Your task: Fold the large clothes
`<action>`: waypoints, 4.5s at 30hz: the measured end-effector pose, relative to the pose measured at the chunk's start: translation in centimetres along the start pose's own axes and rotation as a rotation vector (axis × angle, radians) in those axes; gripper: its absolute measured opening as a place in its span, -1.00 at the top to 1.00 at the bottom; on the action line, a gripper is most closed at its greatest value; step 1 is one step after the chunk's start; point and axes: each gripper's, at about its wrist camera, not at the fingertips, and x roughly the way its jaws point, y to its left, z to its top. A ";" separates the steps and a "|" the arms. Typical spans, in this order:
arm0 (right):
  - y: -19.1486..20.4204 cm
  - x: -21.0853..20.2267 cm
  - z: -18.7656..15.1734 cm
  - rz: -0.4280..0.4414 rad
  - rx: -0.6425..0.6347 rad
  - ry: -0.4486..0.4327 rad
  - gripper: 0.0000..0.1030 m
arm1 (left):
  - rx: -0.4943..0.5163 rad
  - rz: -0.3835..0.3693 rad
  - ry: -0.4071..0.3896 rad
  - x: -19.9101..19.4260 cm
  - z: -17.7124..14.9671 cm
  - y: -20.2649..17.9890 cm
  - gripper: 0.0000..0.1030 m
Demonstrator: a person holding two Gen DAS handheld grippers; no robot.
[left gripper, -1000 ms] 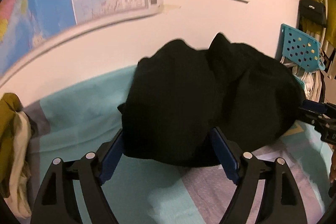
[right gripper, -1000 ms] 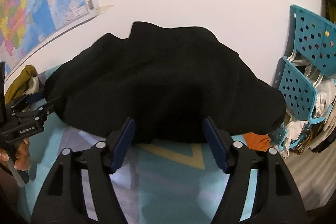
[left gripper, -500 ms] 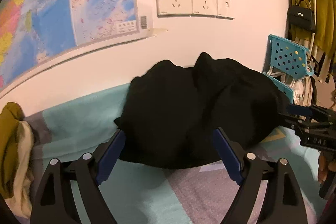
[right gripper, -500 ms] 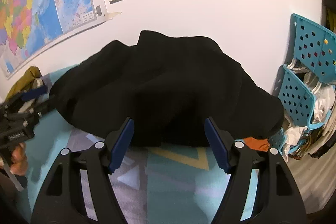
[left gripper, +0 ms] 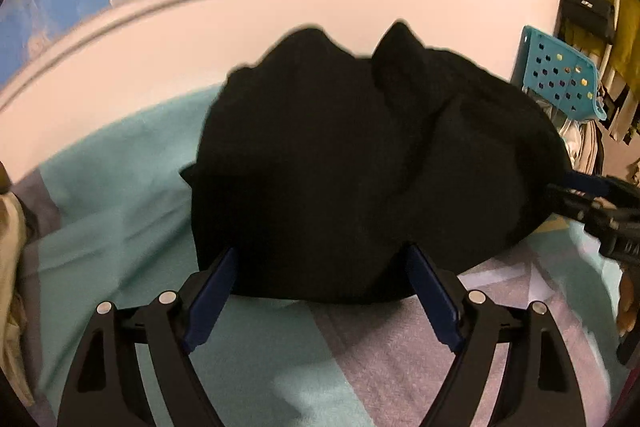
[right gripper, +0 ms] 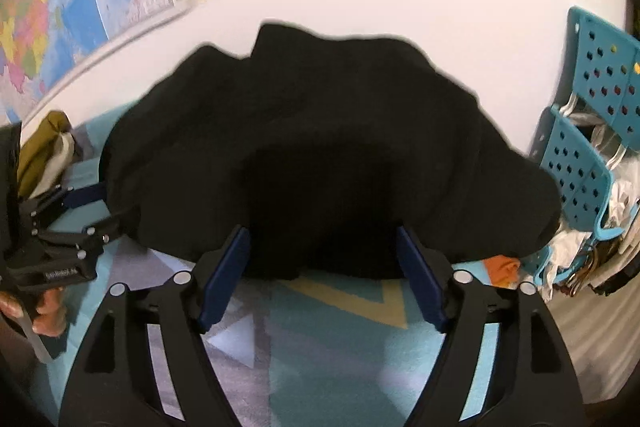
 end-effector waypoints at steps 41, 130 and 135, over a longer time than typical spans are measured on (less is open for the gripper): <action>5.1 -5.8 -3.1 -0.055 0.000 -0.153 -0.89 | -0.049 0.044 -0.121 -6.7 -1.0 -1.3 -0.87; 7.5 -9.9 -7.4 -0.072 0.012 -0.173 -0.89 | -0.061 0.068 -0.143 -11.5 -5.3 -2.4 -0.87; 7.3 -9.8 -7.1 -0.072 0.014 -0.173 -0.89 | -0.062 0.068 -0.139 -11.3 -5.1 -2.4 -0.87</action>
